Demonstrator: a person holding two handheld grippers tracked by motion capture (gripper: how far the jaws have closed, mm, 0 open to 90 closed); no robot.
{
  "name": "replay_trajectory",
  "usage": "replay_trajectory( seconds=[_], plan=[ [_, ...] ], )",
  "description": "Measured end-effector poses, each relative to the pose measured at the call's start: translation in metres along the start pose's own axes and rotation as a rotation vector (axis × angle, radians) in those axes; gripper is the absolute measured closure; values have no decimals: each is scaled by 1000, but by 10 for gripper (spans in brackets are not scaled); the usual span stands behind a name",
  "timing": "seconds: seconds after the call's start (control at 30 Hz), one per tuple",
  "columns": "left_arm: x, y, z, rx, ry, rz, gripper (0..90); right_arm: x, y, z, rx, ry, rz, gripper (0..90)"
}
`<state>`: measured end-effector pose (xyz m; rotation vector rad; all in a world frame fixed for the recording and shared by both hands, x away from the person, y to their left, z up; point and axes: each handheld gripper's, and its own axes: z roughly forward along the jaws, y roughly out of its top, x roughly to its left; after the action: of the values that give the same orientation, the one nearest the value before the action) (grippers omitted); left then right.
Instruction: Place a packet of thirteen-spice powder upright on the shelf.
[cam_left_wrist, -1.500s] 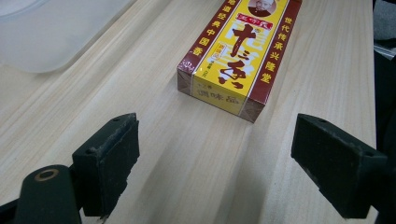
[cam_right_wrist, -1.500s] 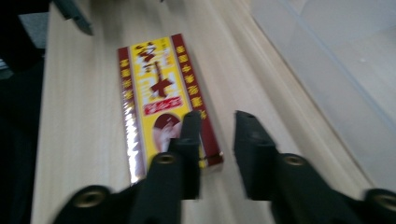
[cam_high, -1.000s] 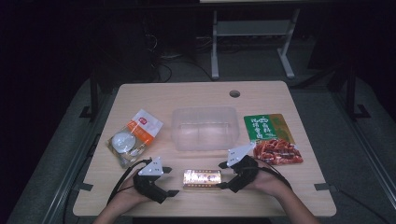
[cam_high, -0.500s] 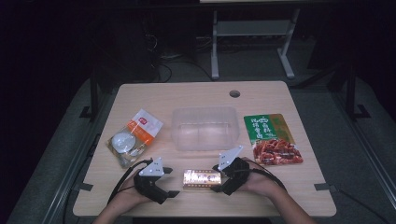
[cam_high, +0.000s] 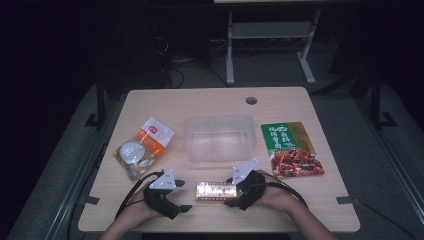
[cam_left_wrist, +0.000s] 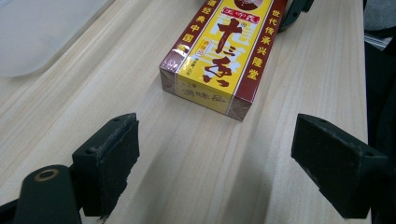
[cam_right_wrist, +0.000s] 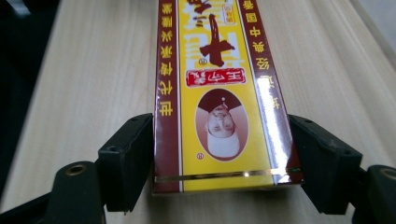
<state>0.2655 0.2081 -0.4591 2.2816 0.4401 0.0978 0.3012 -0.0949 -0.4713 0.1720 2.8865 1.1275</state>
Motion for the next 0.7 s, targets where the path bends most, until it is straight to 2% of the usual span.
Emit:
replay_trajectory(
  seconds=[0.03, 0.2, 0.27, 0.57, 0.7],
  plan=[
    [0, 0, 0, -1, 0, -1, 146, 1, 0, 1, 0, -13, -21, 248],
    [-1, 0, 1, 1, -1, 0, 146, 2, 0, 1, 0, -13, -17, 261],
    [-1, 0, 1, 0, 0, 0, 146, 3, 0, -1, -1, -18, -5, 310],
    [0, 0, -1, 2, 1, 2, 146, 3, 0, -1, 1, -18, 5, 319],
    [0, 0, -1, 5, 7, 11, 146, 1, 1, -6, -1, -1, 39, 320]
  ],
)
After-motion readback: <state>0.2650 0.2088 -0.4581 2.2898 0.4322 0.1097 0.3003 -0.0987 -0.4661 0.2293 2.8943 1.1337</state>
